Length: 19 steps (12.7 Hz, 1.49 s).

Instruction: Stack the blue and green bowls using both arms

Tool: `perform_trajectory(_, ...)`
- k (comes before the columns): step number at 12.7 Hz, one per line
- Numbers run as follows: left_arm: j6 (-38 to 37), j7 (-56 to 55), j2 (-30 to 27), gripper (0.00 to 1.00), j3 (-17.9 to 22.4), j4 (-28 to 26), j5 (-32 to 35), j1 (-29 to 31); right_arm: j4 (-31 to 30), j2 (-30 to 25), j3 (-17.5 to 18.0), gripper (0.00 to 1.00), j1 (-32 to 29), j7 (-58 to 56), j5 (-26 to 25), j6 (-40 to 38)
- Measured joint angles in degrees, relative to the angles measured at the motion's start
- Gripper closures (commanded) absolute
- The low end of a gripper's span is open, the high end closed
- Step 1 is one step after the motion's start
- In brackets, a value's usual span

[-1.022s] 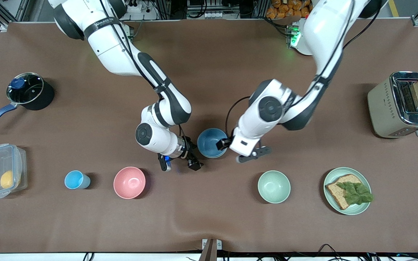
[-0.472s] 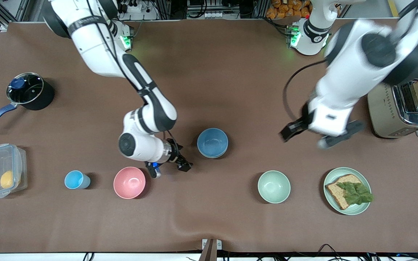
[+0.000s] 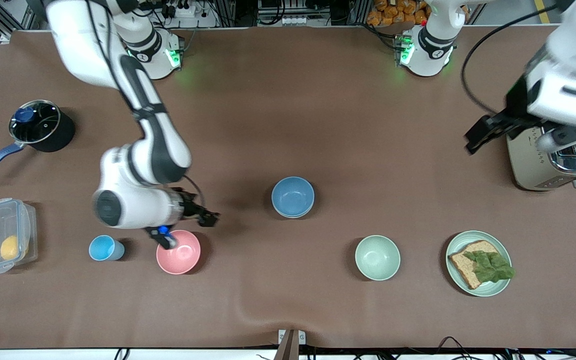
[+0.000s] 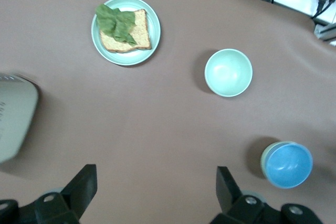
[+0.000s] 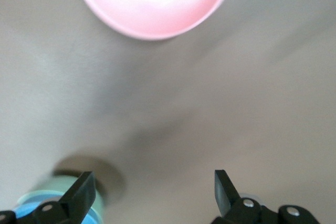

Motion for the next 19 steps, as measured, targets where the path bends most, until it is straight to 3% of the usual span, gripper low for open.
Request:
perform_trajectory(4,-4.95,7.76,-2.29,0.00,11.07,-0.40,-0.42,-7.79,-0.86,-9.43,-8.37,0.00,-0.30,-13.67,-7.09,-13.95)
perform_trajectory(7,-5.27,11.41,-2.46,0.00,12.73,-0.64,-1.35,-7.84,-1.33,-15.61,-11.93,0.00,-1.64,-26.03,-12.37,-20.25)
perform_trajectory(11,-5.46,11.45,-2.71,0.00,12.74,-0.68,-1.35,-7.48,-1.41,-25.16,-12.06,0.00,-3.33,-35.27,-19.07,-21.66)
perform_trajectory(12,-5.49,11.47,-2.72,0.00,12.70,-0.75,-1.35,-7.49,-1.51,-27.33,-10.85,0.00,-3.76,-35.33,-19.74,-21.99)
perform_trajectory(13,-5.50,11.52,-2.72,0.00,12.61,-0.87,-1.35,-7.50,-1.82,-29.20,-7.38,0.00,-6.28,-35.33,-20.30,-22.13)
perform_trajectory(15,-6.04,13.79,-2.72,0.00,12.55,-1.13,-1.35,-7.50,-2.86,-31.80,5.61,0.00,-16.90,-35.32,-23.41,-22.10)
perform_trajectory(16,-6.89,16.00,-2.71,0.00,12.61,-1.29,-1.35,-7.44,-3.52,-32.60,9.61,0.00,-19.73,-35.30,-25.19,-21.95)
perform_trajectory(19,-8.97,19.85,-2.72,0.00,12.96,-1.40,-1.35,-7.23,-4.74,-33.30,11.56,0.00,-20.72,-35.26,-26.46,-21.20)
